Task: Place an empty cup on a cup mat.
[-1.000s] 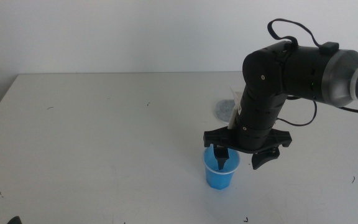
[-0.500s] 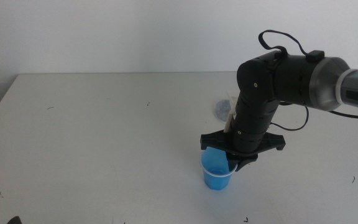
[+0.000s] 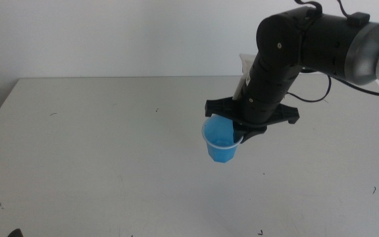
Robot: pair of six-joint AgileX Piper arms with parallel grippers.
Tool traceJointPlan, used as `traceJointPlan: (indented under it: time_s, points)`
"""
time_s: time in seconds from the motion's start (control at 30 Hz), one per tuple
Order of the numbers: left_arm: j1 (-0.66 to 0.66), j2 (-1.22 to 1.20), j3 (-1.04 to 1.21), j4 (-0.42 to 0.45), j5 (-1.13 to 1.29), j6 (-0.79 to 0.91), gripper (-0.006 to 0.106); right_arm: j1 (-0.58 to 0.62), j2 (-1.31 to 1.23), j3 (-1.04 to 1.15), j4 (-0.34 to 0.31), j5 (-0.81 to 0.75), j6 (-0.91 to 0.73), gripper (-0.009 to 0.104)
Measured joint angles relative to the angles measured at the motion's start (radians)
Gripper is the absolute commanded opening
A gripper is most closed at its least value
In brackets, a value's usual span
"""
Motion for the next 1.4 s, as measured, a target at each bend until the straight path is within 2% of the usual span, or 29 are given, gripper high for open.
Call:
traceJointPlan:
  time_s: [0.33, 0.7, 1.07, 1.4]
  points:
    - [0.000, 0.000, 0.000, 0.000, 0.000, 0.000, 0.105, -0.115, 0.158, -0.298, -0.002, 0.145, -0.017, 0.000]
    - [0.000, 0.000, 0.000, 0.000, 0.000, 0.000, 0.105, -0.206, 0.394, -0.640, -0.024, 0.169, -0.068, 0.000]
    - [0.000, 0.000, 0.000, 0.000, 0.000, 0.000, 0.105, -0.263, 0.471, -0.676, -0.027, 0.173, -0.086, 0.000]
    - [0.000, 0.000, 0.000, 0.000, 0.000, 0.000, 0.105, -0.268, 0.495, -0.677, -0.028, 0.173, -0.108, 0.000]
